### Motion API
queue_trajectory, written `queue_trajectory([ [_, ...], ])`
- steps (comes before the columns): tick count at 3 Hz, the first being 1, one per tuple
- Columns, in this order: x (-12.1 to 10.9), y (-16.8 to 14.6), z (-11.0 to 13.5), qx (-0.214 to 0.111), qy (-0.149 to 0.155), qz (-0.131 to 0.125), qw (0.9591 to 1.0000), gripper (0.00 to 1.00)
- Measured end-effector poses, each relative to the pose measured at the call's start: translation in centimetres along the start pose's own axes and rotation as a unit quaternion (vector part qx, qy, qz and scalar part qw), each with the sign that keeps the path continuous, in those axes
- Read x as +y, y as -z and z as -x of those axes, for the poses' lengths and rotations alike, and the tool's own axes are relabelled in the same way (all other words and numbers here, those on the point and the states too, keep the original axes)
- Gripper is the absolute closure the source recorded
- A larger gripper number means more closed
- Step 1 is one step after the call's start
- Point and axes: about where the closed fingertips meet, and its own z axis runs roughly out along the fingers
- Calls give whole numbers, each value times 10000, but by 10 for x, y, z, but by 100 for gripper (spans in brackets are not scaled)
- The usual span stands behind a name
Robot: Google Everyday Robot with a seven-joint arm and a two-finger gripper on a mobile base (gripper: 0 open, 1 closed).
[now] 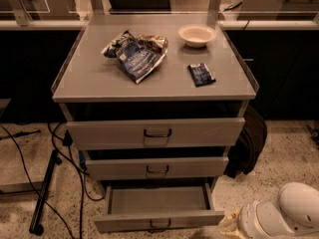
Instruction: Close bottom drawer
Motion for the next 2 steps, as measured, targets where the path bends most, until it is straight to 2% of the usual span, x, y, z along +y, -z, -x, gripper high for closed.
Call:
queue_trajectory([
  [1, -4, -14, -9, 57, 182, -85, 9998, 100],
  [2, -18, -44, -29, 73, 459, -310, 9984, 100],
])
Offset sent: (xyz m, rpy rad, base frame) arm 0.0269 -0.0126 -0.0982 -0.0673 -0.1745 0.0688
